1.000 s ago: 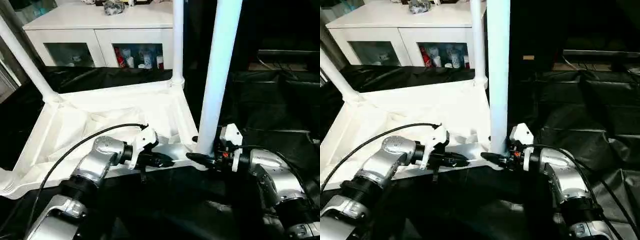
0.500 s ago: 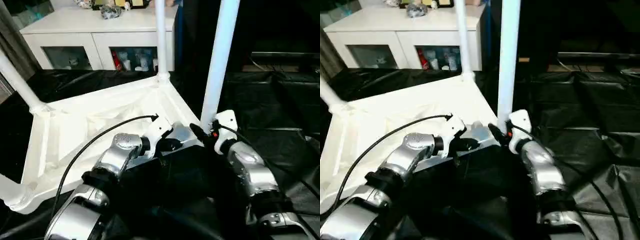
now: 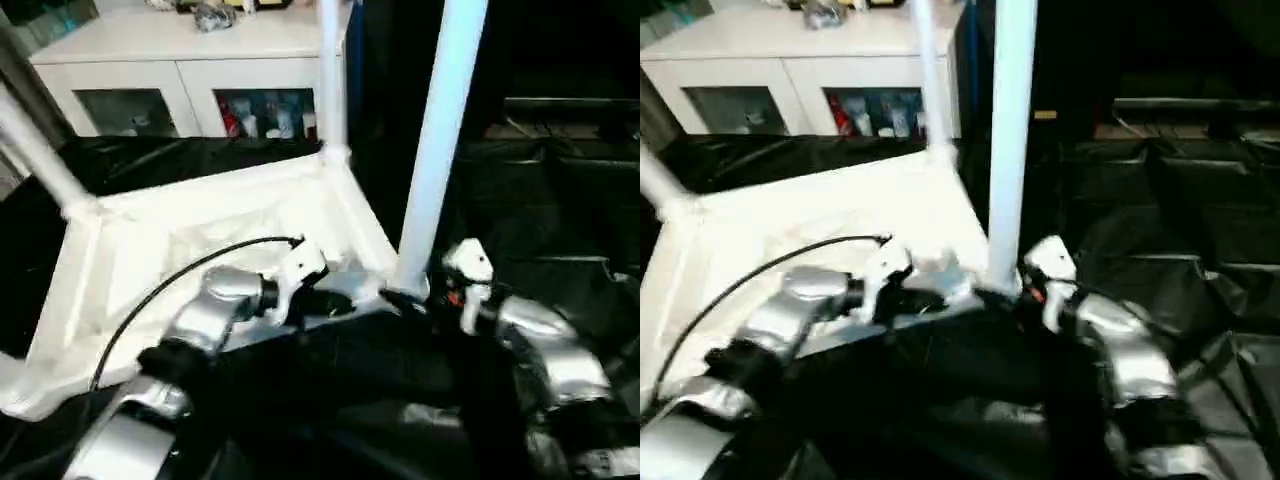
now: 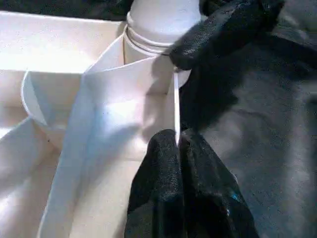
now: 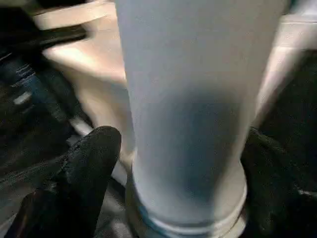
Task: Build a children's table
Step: Rotate leg to tighten
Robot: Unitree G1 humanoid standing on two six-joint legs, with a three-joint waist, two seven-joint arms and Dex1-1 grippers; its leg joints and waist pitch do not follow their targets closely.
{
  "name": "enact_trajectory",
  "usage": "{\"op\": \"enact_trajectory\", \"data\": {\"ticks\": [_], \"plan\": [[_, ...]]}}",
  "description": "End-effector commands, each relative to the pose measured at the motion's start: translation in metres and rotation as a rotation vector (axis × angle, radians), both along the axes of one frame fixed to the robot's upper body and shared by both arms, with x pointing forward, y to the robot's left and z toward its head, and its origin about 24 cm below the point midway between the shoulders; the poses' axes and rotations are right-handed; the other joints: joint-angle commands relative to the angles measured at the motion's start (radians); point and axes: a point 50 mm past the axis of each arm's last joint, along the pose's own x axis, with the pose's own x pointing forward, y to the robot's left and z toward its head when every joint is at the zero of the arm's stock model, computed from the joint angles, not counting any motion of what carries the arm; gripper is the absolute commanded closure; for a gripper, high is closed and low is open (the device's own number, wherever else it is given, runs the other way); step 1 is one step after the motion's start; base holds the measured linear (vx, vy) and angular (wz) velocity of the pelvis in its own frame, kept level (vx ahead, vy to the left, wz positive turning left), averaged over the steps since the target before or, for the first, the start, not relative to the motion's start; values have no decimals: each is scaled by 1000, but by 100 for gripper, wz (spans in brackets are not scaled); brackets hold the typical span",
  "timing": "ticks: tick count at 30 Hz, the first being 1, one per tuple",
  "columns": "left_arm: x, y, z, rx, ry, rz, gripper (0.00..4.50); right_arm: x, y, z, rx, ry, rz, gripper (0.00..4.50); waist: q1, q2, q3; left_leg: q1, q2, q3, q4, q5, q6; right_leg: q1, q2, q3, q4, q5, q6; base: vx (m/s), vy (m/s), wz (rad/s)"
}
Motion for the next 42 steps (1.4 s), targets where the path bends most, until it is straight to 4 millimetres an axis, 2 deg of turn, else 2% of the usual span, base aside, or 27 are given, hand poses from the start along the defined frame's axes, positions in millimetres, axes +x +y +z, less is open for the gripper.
{"op": "enact_trajectory", "data": {"ticks": [1,2,4,5,7,11,12,13,16,19,22,24,26,27,28,29,30,31,32,33,34,35,36,37,39,40,42], "plan": [[-2,-4,14,-45,-14,-86,450,-9,10,-7,-4,69,119,68,7,-26,-66,21,74,-36,-56,-108,177,40,-75,38,-56,26,-277,0,0,0],[-2,-4,14,-45,-14,-86,450,-9,10,-7,-4,69,119,68,10,-24,-65,23,75,-37,-57,-119,171,38,-74,38,-59,-3,-274,0,0,0],[-5,7,13,-23,17,-111,450,-7,7,-3,-5,68,134,68,16,-25,-61,30,80,-38,-66,-161,135,34,-73,41,-65,-91,-268,0,0,0],[-5,9,14,-18,22,-116,450,-7,6,-2,-7,69,142,68,16,-28,-60,29,80,-38,-68,-168,128,34,-72,41,-65,-101,-266,0,0,0],[-6,13,14,-12,24,-116,450,-8,6,0,1,84,165,68,15,-25,-60,32,80,-39,-72,-188,102,34,-71,43,-65,-113,-263,0,0,0],[-7,19,15,-3,32,-115,450,-9,7,0,11,98,193,105,16,-30,-62,29,77,-37,-68,-152,107,37,-75,44,-60,-64,-269,0,0,0],[-7,20,15,-3,32,-114,450,-9,8,0,14,101,198,115,16,-36,-63,27,76,-36,-65,-138,114,38,-75,43,-59,-50,-271,0,0,0],[-7,20,15,-3,30,-111,450,-10,9,0,17,105,203,127,17,-33,-64,26,75,-36,-63,-127,120,37,-74,43,-57,-40,-273,0,0,0],[-7,18,16,-9,25,-103,450,-11,12,-2,25,119,214,149,18,-34,-65,26,75,-37,-61,-110,131,38,-74,41,-55,-23,-274,0,0,0],[-5,13,16,-14,5,-87,450,-12,15,-4,40,132,205,173,18,-34,-63,27,76,-36,-62,-128,124,37,-73,41,-58,-48,-274,0,0,0],[4,6,14,2,-54,16,450,-9,17,-10,71,146,118,184,18,-27,-60,27,76,-38,-65,-147,111,36,-74,42,-61,-71,-271,0,0,0],[12,2,11,30,-80,110,450,-5,18,-14,71,151,49,185,16,-32,-57,35,75,-37,-68,-190,78,34,-75,44,-72,-128,-262,0,0,0],[15,-1,10,34,-86,156,450,-3,19,-18,52,140,2,186,14,-30,-53,35,74,-38,-74,-218,52,37,-76,45,-76,-177,-253,0,0,0],[22,-11,10,25,-101,252,450,6,23,-27,1,125,-158,186,15,-27,-55,36,75,-40,-75,-226,43,39,-77,45,-76,-188,-245,0,0,0],[23,-13,10,23,-103,267,450,8,24,-29,-8,124,-187,187,7,-24,-52,36,73,-40,-77,-236,25,32,-76,46,-78,-188,-248,0,0,0],[25,-17,10,22,-110,300,450,11,26,-32,-25,124,-245,187,4,-22,-51,36,72,-43,-80,-249,14,35,-75,45,-78,-201,-243,0,0,0],[27,-22,11,22,-121,334,450,13,29,-35,-38,124,-288,187,0,-28,-52,38,69,-42,-80,-261,4,36,-76,45,-82,-220,-234,0,0,0],[30,-28,12,16,-133,363,450,16,36,-37,-48,119,-327,187,2,-28,-51,40,69,-42,-81,-273,3,35,-77,46,-88,-247,-224,0,0,0],[31,-34,14,7,-142,387,450,18,42,-38,-48,122,-357,187,2,-20,-50,41,68,-43,-80,-280,-1,33,-78,47,-88,-258,-221,0,0,0],[32,-38,15,-2,-145,398,450,19,49,-38,-47,116,-370,187,-2,-24,-48,39,68,-44,-84,-292,-4,35,-77,46,-92,-275,-212,0,0,0],[32,-42,15,-9,-144,399,450,20,57,-37,-44,101,-366,187,-3,-19,-50,40,67,-45,-85,-304,-7,34,-75,45,-93,-279,-201,0,0,0],[32,-46,16,-14,-147,388,450,20,66,-34,-35,75,-339,187,-4,-21,-50,40,67,-45,-85,-301,-4,35,-76,46,-93,-272,-198,0,0,0],[32,-48,17,-15,-150,384,450,20,70,-33,-30,64,-325,153,-2,-22,-53,39,66,-45,-84,-289,3,36,-77,47,-92,-257,-196,0,0,0],[31,-50,17,-21,-152,362,450,20,74,-31,18,76,-299,153,-2,-21,-53,38,66,-45,-83,-285,9,36,-77,47,-92,-251,-196,0,0,0],[30,-51,19,-33,-155,330,450,20,75,-28,84,107,-279,118,-1,-17,-55,35,67,-45,-82,-269,30,39,-77,46,-89,-218,-202,0,0,0],[29,-50,20,-39,-157,314,450,21,75,-27,98,113,-274,118,0,-15,-57,34,68,-44,-81,-257,37,39,-76,46,-86,-196,-207,0,0,0],[26,-44,20,-51,-144,259,450,19,67,-24,81,100,-213,85,2,-17,-58,31,69,-44,-80,-237,48,41,-76,45,-82,-164,-215,0,0,0]]}}
